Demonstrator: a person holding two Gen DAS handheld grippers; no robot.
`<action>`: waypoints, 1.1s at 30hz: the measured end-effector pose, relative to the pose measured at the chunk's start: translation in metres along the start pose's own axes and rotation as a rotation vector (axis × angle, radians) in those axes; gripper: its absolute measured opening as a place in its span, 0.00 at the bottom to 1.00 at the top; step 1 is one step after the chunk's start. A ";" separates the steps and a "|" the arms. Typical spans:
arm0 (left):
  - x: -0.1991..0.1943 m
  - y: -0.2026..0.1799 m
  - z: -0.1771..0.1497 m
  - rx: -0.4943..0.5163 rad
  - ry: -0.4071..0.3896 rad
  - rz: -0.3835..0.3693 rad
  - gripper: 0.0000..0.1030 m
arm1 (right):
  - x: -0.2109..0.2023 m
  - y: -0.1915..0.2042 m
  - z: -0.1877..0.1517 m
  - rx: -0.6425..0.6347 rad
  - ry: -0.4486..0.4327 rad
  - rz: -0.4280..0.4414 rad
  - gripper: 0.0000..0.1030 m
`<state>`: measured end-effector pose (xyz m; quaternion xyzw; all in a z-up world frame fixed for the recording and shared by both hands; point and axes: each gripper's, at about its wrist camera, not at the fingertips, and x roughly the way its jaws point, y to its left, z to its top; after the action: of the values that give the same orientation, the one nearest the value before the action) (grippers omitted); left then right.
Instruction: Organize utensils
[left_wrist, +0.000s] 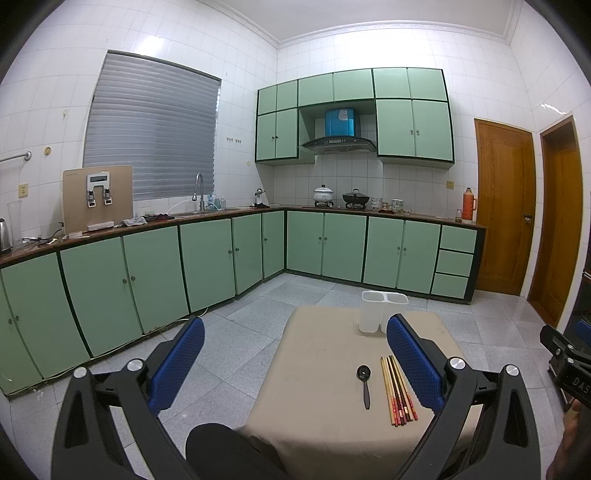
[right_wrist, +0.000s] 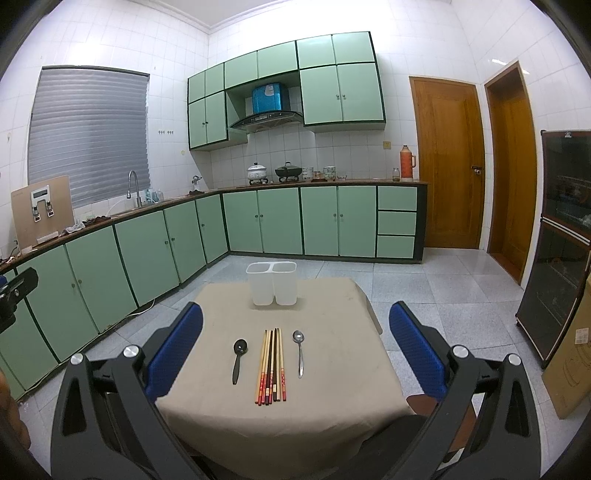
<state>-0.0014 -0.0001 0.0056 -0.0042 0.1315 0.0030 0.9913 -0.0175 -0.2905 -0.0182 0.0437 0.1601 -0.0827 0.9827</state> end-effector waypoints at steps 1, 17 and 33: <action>0.000 0.000 0.000 -0.001 0.000 -0.001 0.94 | 0.000 -0.001 0.000 0.000 -0.001 -0.001 0.95; -0.002 0.000 0.000 0.003 0.000 0.002 0.94 | -0.001 -0.002 0.000 0.003 -0.001 0.000 0.95; -0.002 0.002 -0.003 0.003 0.009 0.000 0.94 | -0.002 -0.003 -0.001 0.004 0.001 0.000 0.95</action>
<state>-0.0038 0.0015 0.0033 -0.0026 0.1361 0.0025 0.9907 -0.0200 -0.2926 -0.0184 0.0455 0.1605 -0.0833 0.9825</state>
